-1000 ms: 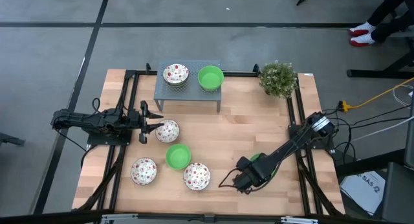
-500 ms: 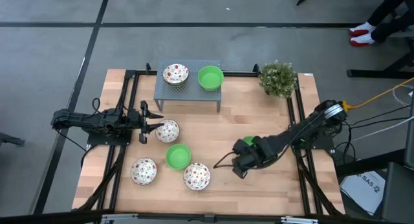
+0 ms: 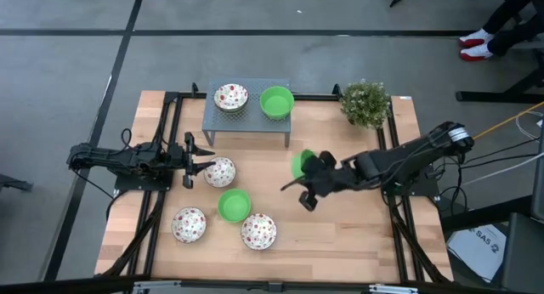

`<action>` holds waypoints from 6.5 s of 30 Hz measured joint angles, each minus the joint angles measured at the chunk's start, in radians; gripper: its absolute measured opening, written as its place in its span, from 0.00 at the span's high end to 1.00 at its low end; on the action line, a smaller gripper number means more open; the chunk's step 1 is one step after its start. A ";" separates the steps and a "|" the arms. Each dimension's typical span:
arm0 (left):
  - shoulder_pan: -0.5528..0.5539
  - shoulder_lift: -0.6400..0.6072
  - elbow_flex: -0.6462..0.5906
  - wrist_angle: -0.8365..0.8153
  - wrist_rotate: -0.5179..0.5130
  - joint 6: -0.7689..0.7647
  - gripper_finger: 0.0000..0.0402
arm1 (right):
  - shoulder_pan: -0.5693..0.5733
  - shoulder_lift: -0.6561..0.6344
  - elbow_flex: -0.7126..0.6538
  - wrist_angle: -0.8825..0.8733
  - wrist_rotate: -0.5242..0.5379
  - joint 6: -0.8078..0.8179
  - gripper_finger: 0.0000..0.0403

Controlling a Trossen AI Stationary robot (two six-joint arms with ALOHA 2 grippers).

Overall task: Pick & Place Mini bowls
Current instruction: Stack the green bowl on the green bowl on the shelf, then stack the white patterned bowl on the white patterned bowl on the shelf

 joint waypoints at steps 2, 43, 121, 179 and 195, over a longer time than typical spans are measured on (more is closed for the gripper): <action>0.000 0.000 0.000 0.000 0.000 0.000 0.64 | -0.020 -0.007 0.000 0.045 0.020 -0.051 0.97; 0.000 0.000 0.000 0.000 0.000 0.000 0.64 | -0.484 -0.039 0.171 0.388 0.101 -1.018 0.97; 0.000 0.000 0.000 0.000 0.000 0.000 0.64 | -0.651 0.520 0.861 -0.500 -0.151 -1.231 0.68; 0.000 0.000 0.000 0.000 0.000 0.000 0.64 | -0.539 0.527 0.924 -0.307 -0.251 -1.134 0.91; 0.000 0.000 0.000 0.000 0.000 0.000 0.64 | -0.298 0.510 0.925 -0.305 -0.249 -0.933 0.64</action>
